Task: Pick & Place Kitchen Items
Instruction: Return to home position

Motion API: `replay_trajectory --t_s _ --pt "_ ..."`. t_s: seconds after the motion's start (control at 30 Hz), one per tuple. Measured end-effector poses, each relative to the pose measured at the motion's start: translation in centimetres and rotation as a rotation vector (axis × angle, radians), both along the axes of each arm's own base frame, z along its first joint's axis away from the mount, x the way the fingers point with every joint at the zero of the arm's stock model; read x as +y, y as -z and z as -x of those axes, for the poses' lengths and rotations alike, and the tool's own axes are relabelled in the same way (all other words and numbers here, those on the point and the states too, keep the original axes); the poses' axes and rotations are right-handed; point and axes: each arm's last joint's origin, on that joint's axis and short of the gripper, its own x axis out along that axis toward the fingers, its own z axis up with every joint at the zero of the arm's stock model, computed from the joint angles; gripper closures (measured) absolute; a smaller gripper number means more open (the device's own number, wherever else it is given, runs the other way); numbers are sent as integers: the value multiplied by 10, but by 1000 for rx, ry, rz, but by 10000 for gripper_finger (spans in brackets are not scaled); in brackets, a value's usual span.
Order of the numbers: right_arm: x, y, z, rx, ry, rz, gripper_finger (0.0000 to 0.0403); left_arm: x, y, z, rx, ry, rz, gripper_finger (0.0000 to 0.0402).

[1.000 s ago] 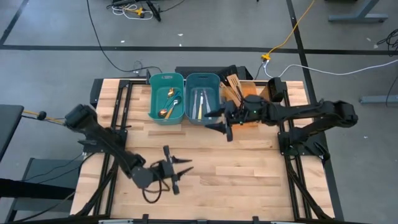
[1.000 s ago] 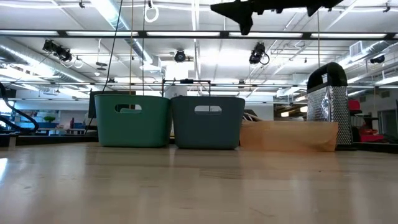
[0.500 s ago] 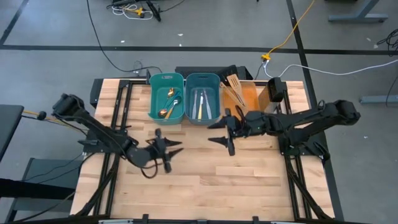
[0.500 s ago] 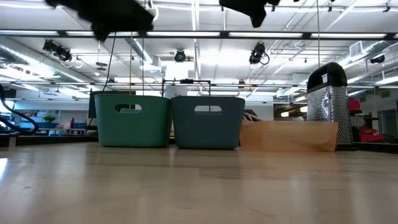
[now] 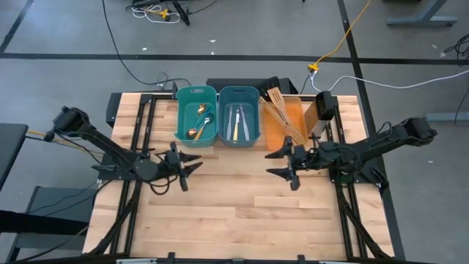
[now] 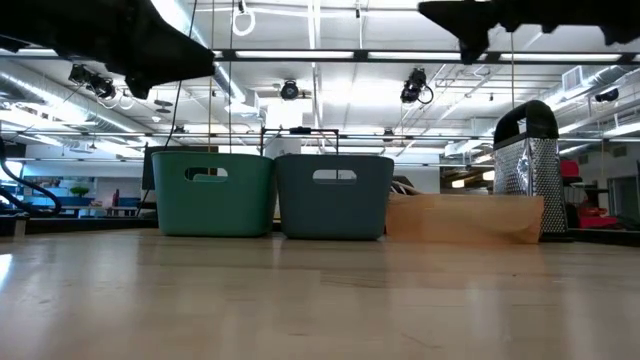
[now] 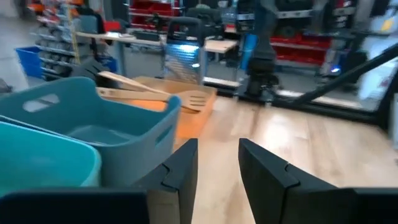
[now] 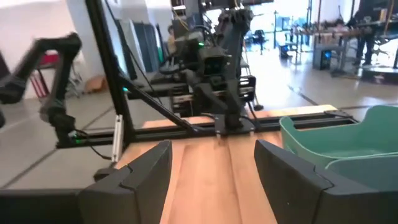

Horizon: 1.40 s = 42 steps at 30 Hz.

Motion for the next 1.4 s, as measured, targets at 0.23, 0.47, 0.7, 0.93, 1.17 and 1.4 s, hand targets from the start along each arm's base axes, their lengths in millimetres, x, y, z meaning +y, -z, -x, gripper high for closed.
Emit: replay_trajectory --t_s 0.23,0.47,0.7,0.93,1.17,1.4 --pt "0 13 30 -83 27 2 163 24 -3 -5 29 -4 -28 280" --pt "0 31 51 -86 70 -11 163 37 3 2 130 -15 8 280" --pt "-2 45 67 -113 115 -10 163 46 21 25 90 -10 73 280" --pt "-3 57 78 -138 93 -23 163 54 41 50 -47 40 69 280" --pt "-8 69 87 -166 156 -17 163 65 29 56 -106 60 -45 280" --pt "-8 71 88 -146 153 -2 163 69 39 62 14 115 -99 280"
